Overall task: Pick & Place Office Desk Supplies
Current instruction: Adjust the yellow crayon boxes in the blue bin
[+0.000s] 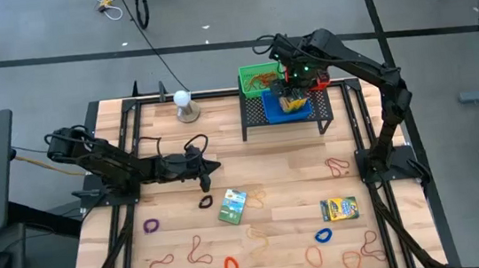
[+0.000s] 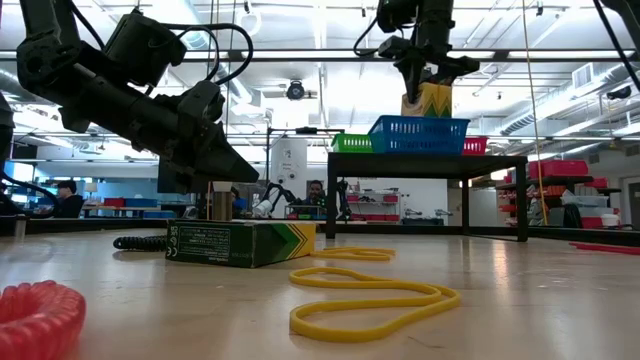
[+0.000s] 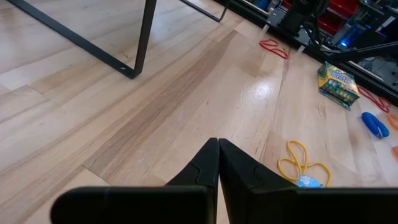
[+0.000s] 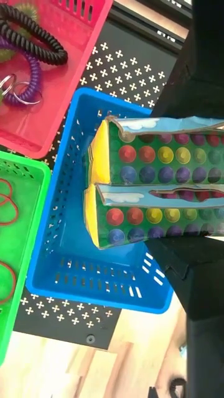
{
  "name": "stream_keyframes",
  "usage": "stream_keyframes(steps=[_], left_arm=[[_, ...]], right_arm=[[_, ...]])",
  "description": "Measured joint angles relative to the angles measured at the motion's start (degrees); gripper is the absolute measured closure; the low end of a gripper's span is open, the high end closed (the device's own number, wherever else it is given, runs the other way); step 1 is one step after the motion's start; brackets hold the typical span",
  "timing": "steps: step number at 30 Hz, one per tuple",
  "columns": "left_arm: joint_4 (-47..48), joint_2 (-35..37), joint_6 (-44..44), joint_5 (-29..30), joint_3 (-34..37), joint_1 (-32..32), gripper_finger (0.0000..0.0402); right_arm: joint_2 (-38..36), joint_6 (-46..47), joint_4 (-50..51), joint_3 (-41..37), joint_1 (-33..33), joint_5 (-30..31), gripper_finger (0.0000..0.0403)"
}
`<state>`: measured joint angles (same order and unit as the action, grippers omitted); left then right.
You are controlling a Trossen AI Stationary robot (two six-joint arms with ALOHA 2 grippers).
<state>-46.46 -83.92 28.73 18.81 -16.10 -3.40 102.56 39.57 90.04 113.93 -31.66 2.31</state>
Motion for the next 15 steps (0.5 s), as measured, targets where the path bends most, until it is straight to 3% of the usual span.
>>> stream_keyframes(steps=[15], left_arm=[[0.0, 0.0, 0.0, 0.1, 0.0, 0.0, 0.0387]], right_arm=[[0.0, 1.5, 0.0, 0.0, -0.1, 0.4, 0.0167]])
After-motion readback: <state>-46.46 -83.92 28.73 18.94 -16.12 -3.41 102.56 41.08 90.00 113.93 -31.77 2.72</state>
